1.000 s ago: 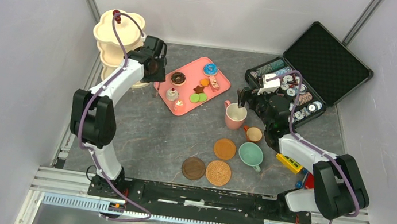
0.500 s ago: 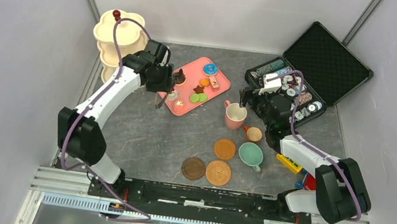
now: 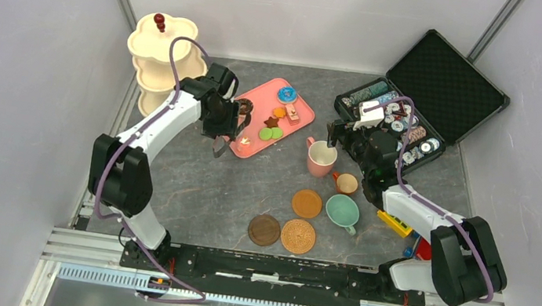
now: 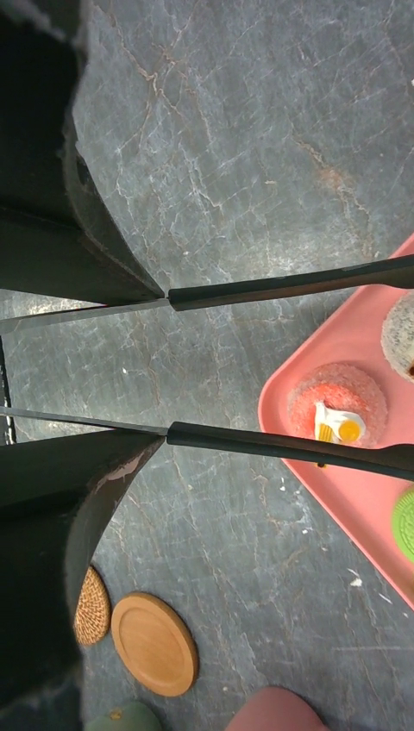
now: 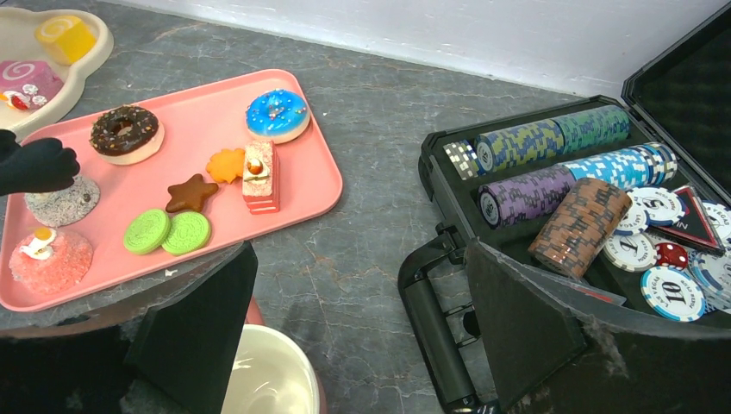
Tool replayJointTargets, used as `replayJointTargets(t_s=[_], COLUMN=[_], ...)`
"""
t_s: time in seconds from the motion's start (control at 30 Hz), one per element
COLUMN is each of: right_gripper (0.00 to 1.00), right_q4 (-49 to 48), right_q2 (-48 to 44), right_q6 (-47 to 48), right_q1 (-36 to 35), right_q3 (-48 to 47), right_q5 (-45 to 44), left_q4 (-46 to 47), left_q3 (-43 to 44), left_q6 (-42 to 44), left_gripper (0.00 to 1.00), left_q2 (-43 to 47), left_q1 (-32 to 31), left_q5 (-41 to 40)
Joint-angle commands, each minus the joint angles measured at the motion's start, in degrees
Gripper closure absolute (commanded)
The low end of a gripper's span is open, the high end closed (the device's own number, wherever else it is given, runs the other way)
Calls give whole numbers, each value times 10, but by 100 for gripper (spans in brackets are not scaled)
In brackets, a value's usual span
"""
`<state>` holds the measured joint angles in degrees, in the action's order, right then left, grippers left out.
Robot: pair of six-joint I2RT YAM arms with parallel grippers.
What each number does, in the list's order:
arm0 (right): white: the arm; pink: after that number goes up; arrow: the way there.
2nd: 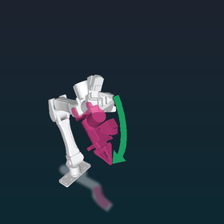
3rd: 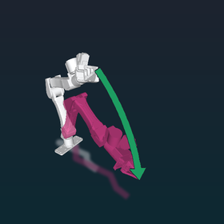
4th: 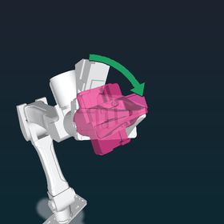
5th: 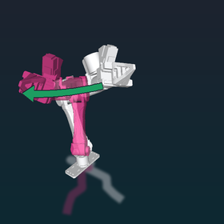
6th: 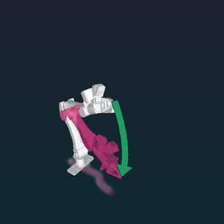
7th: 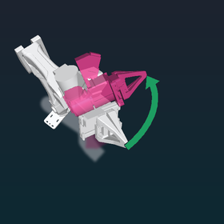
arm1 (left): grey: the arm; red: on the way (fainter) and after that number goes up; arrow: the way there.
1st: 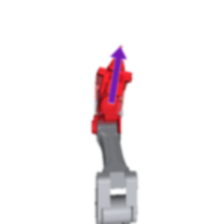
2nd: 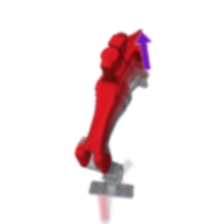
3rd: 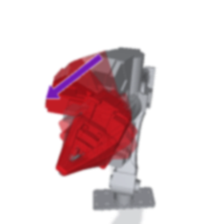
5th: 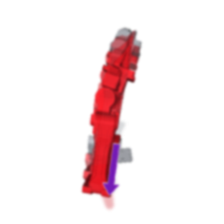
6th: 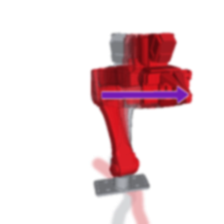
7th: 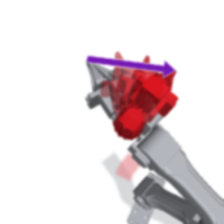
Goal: Serve the afternoon tea
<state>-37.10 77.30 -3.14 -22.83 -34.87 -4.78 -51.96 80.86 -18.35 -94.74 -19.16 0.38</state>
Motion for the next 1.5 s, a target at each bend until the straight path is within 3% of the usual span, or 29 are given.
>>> replayJointTargets(t_s=[0.0,0.63,0.83,1.13,1.47], right_gripper=[2,2,2,2,2], right_q4=[-15,-14,-17,-17,-17], right_q2=[-14,-8,-5,3,4], right_q6=[5,4,1,-5,-5], right_q1=[-2,-2,-2,-2,-2], right_q3=[0,-1,-2,-7,-6], right_q5=[0,1,5,12,11], left_q4=[2,32,34,43,42], left_q3=[-13,-17,-19,-8,-11], left_q6=[18,24,27,31,29], left_gripper=[41,49,68,83,86], left_q2=[0,-51,-33,6,53], left_q1=[-3,-4,-5,-5,-5], left_q5=[-1,-24,-47,-64,-118])
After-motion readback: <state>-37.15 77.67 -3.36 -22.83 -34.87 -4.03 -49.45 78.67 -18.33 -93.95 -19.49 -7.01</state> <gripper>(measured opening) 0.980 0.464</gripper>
